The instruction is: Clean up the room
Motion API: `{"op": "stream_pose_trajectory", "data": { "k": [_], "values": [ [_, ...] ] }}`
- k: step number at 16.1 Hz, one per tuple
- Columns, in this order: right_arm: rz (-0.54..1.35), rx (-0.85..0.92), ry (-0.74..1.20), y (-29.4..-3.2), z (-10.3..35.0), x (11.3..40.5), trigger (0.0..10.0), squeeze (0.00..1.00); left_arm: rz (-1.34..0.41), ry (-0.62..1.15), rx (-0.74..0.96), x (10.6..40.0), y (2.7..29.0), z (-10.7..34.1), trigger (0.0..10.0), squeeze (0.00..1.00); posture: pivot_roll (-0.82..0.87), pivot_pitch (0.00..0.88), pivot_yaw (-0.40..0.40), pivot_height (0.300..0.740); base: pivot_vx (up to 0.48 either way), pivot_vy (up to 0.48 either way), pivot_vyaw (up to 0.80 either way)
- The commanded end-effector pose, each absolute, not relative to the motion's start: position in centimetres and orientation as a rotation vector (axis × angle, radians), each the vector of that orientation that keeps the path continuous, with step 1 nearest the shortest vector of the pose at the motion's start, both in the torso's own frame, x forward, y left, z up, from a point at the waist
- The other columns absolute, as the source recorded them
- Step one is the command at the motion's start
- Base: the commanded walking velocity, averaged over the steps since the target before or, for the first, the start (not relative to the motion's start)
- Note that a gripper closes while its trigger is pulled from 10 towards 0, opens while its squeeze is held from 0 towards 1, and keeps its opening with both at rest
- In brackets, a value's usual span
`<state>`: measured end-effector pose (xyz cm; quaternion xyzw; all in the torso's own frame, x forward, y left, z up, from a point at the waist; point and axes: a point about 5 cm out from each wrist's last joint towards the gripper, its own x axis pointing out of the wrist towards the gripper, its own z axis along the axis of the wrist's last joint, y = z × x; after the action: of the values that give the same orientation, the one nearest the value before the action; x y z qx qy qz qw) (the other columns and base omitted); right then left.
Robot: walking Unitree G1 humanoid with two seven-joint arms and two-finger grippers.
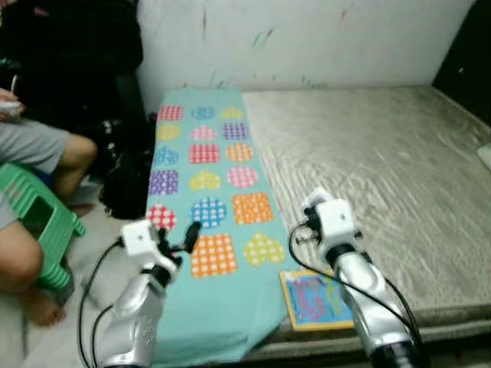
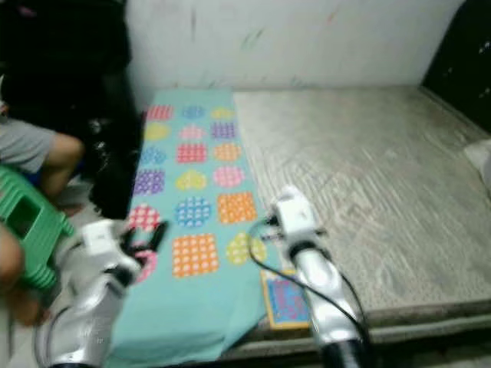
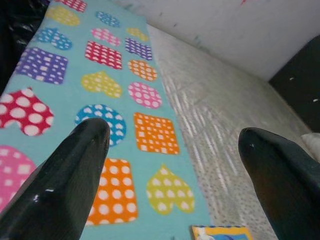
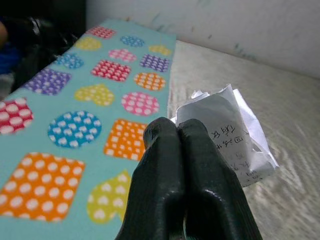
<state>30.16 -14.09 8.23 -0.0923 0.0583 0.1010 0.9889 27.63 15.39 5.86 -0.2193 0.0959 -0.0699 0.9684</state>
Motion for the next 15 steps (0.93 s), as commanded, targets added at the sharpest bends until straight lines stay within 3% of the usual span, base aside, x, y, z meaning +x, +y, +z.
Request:
{"op": "stream_pose_trajectory", "data": {
  "k": [1, 15],
  "values": [
    [0.227, -0.186, 0.065, -13.37, 9.32, 30.56, 10.0, 0.00, -0.118, 0.183, -0.420, 27.85, 16.19, 6.17, 10.0, 0.00, -0.12, 0.000, -0.028, 0.740, 0.000, 0.000, 0.80],
    [0.284, -0.189, 0.046, -12.56, 9.52, 30.36, 10.0, 0.00, -0.085, 0.188, -0.427, 28.06, 16.46, 5.86, 10.0, 0.00, -0.13, 0.000, -0.031, 0.740, 0.000, 0.000, 0.80]
  ]
}}
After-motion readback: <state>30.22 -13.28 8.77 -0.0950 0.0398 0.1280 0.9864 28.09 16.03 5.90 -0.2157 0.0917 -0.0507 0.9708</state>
